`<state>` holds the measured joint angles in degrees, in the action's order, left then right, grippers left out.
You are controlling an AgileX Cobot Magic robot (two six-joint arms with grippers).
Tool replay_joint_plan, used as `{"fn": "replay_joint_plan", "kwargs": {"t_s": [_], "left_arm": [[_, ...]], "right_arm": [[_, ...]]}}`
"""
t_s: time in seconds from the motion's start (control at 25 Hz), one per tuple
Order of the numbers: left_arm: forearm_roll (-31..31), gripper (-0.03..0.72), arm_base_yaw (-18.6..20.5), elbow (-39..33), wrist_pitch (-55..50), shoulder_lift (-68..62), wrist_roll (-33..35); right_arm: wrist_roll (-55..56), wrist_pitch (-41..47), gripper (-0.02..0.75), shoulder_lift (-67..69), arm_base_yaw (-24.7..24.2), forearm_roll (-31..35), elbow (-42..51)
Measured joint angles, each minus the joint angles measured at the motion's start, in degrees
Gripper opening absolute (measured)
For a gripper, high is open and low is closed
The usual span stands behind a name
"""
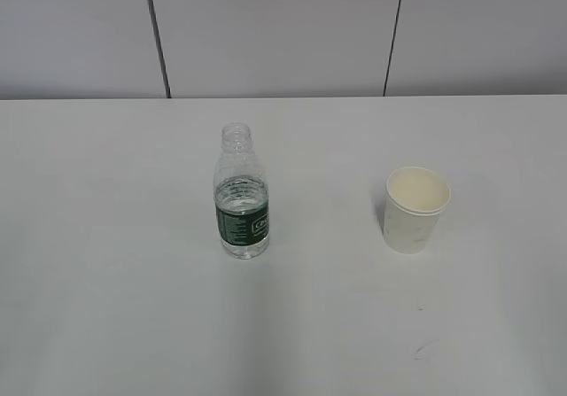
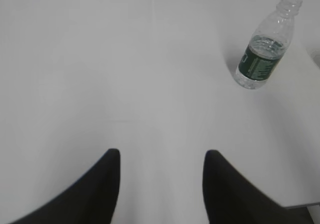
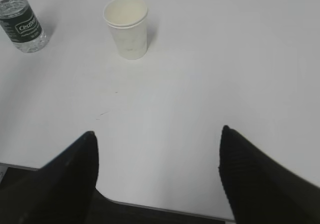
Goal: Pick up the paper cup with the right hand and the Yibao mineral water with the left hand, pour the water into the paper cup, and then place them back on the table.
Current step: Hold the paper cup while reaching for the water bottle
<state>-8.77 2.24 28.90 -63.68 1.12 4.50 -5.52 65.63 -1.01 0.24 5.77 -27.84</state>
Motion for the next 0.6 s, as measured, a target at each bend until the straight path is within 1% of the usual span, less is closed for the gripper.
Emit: {"fn": "replay_joint_plan", "kwargs": {"t_s": [0.2, 0.28, 0.32, 0.4, 0.44, 0.48, 0.6], "left_arm": [[0.0, 0.351, 0.0, 0.0, 0.07, 0.0, 0.0], [-0.12, 0.397, 0.0, 0.75, 0.78, 0.0, 0.0], [-0.55, 0.426, 0.0, 1.4, 2.84, 0.0, 0.0], [-1.54, 0.498, 0.0, 2.19, 9.89, 0.0, 0.8], [-1.82, 0.521, 0.0, 2.2, 12.95, 0.0, 1.53], [-1.96, 0.538, 0.0, 2.05, 16.16, -0.08, 2.53], [-2.44, 0.557, 0.0, -0.51, 25.11, -2.48, 3.77]], "right_arm": [[0.0, 0.0, 0.585, 0.0, 0.0, -0.34, 0.0], [0.0, -0.96, 0.585, 0.0, 0.0, -0.45, -0.6], [-0.13, -2.36, 0.585, 0.0, 0.0, -0.54, -0.9], [-1.51, -8.1, 0.585, 0.0, 0.0, -0.72, -1.14], [-1.95, -10.24, 0.585, 0.0, 0.0, -0.94, -1.14], [-2.75, -12.7, 0.585, 0.0, 0.0, -1.32, -0.84], [-3.96, -21.47, 0.585, 2.6, 0.0, -1.44, 1.98]]}}
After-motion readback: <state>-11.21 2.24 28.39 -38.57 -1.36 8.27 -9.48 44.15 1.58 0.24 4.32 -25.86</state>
